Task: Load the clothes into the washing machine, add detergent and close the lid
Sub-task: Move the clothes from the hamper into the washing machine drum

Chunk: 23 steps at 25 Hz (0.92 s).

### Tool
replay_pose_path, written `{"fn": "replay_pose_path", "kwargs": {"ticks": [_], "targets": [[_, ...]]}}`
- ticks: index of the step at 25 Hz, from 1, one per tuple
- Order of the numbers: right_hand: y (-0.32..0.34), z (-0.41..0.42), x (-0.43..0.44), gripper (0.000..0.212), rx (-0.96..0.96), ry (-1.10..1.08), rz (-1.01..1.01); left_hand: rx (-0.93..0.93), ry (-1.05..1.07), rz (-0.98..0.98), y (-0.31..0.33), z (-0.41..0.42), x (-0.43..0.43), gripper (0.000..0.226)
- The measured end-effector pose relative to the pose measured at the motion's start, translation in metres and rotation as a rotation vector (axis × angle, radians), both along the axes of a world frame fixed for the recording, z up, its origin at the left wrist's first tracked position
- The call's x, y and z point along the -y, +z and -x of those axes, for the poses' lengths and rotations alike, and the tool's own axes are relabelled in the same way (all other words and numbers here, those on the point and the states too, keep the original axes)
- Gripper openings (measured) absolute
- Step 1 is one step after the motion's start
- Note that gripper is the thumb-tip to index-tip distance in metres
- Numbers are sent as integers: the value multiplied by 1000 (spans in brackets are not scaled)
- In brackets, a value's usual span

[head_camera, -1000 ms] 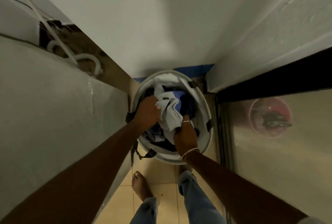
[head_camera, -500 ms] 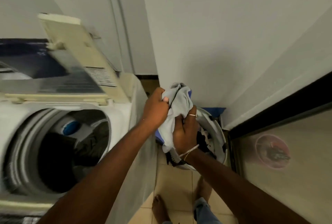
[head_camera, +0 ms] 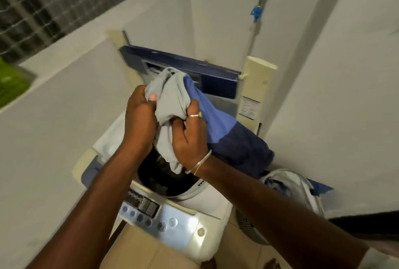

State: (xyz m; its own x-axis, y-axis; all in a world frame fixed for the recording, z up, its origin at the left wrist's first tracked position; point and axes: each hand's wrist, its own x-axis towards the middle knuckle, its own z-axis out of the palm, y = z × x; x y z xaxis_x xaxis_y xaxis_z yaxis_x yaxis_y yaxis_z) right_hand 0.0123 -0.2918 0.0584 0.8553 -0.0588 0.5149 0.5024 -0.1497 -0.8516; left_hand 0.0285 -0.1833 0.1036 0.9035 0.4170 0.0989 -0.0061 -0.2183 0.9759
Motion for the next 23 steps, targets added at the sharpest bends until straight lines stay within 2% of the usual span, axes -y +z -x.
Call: {"fn": "replay_pose_path", "kwargs": {"ticks": [2, 4, 7, 9, 10, 13, 15, 17, 20, 23], "targets": [[1, -6, -48, 35, -79, 102, -11, -9, 149, 13, -1, 7, -41, 20], [-6, -10, -83, 33, -148, 169, 7, -44, 250, 100, -11, 9, -74, 12], [-32, -16, -108, 29, -230, 221, 21, -159, 280, 184, -46, 9, -106, 13], [-67, -21, -104, 34, -356, 156, 113, -273, 196, 141, -78, 14, -106, 12], [-87, -24, -98, 38, -469, 128, 223, -349, 103, 96, -95, 17, -103, 11], [-141, -31, -67, 54, -846, 168, 558, -577, -164, -81, -148, 25, -96, 31], [-153, -32, -46, 56, -907, 221, 614, -673, -149, -235, -176, 25, -93, 42], [-153, -32, -26, 46, -891, 202, 587, -664, -115, -339, -189, 20, -74, 36], [-148, -33, 3, 38, -844, 128, 493, -465, -146, -345, -184, 17, -20, 17], [-141, -26, 51, 22, -743, -38, 363, -242, -219, -333, -176, 11, 51, 9]]}}
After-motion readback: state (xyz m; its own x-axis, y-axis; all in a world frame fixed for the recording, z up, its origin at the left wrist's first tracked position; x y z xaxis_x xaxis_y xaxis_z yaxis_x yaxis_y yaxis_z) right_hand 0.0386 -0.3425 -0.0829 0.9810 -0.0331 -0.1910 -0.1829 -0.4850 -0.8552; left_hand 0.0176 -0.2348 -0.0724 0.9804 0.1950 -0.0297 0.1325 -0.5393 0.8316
